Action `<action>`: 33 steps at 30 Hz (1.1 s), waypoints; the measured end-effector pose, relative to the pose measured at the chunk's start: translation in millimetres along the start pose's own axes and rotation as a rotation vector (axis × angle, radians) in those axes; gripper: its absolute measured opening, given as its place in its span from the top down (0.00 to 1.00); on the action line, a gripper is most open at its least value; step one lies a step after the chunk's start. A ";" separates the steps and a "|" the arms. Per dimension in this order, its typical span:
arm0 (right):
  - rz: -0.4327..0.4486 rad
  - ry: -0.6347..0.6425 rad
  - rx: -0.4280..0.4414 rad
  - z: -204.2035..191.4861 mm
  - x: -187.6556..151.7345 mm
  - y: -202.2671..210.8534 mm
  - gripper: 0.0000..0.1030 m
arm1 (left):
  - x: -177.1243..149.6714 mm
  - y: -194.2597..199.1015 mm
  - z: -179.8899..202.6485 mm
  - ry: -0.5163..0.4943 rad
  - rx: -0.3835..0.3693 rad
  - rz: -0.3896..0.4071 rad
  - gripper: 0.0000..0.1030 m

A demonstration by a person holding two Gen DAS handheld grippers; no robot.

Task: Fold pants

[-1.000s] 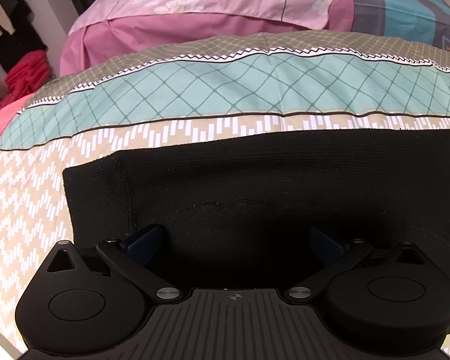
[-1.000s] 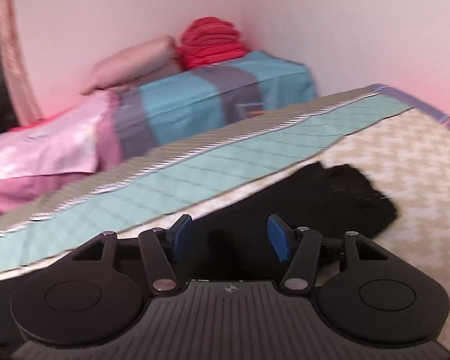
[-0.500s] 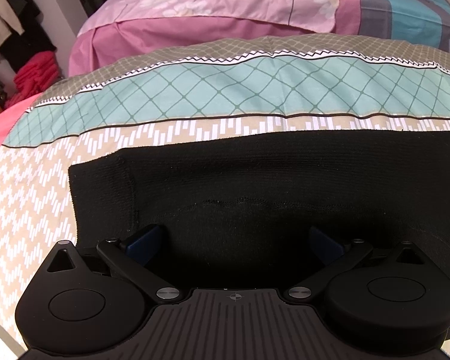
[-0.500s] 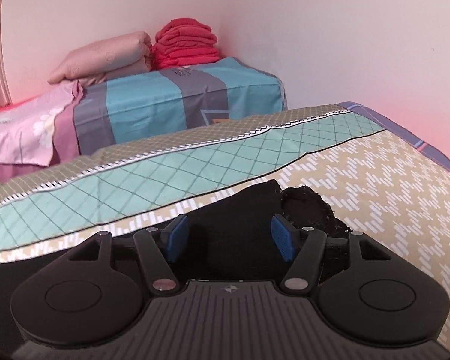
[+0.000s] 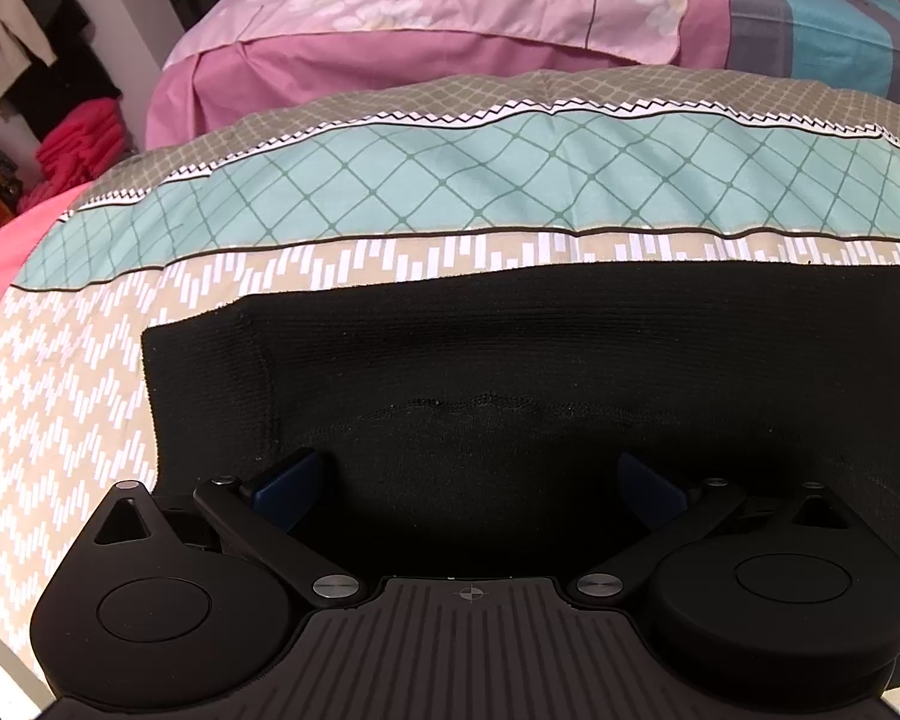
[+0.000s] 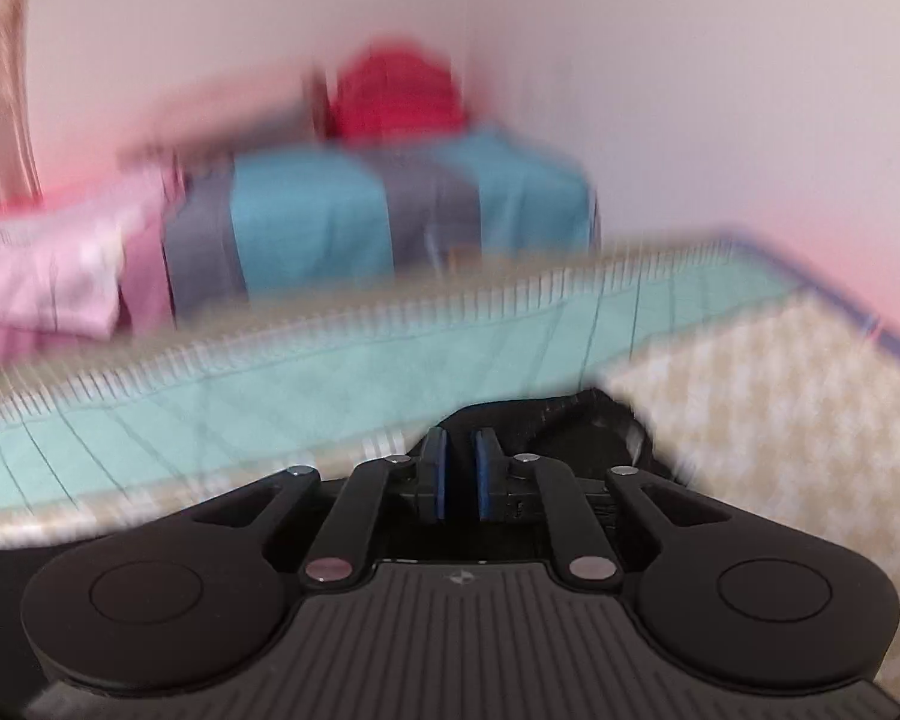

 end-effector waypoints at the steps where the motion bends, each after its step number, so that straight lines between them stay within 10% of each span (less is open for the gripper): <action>1: 0.015 -0.001 0.003 1.4 -0.3 1.1 0.81 | -0.1 0.1 0.2 0.000 0.001 -0.001 0.00; 5: 0.073 -0.070 0.024 -2.8 10.4 33.6 0.41 | -0.1 -0.3 -0.2 0.001 -0.003 -0.001 0.00; 11: 0.002 -0.050 0.279 -37.1 -12.9 54.4 0.35 | -1.3 -0.1 -0.5 0.002 -0.003 0.007 0.00; 15: -0.026 -0.254 0.127 13.4 -11.5 34.2 0.95 | -0.1 0.0 -1.1 -0.001 -0.010 -0.002 0.00; 17: 0.004 -0.302 0.047 29.1 -1.5 39.9 0.86 | 1.2 0.5 -1.7 -0.001 -0.011 -0.010 0.00; 19: 0.037 -0.310 0.016 35.5 6.7 49.8 0.41 | 3.4 2.3 -2.7 0.008 -0.016 -0.025 0.00; 20: 0.048 -0.312 0.017 37.8 8.9 55.0 0.36 | 5.3 4.7 -3.3 0.023 -0.022 -0.030 0.00; 33: -0.197 -0.584 0.233 29.1 -56.4 111.7 0.27 | 28.4 40.7 17.1 0.109 -0.127 0.043 0.00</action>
Point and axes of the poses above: each gripper's, at about its wrist camera, not at the fingertips, and y roughly against the way its jaws point, z to its right, x to its top, the point moved 7 cm from there along -y, roughly the way its jaws point, and after that the axes turned 8 degrees about z, right-handed, at the moved point
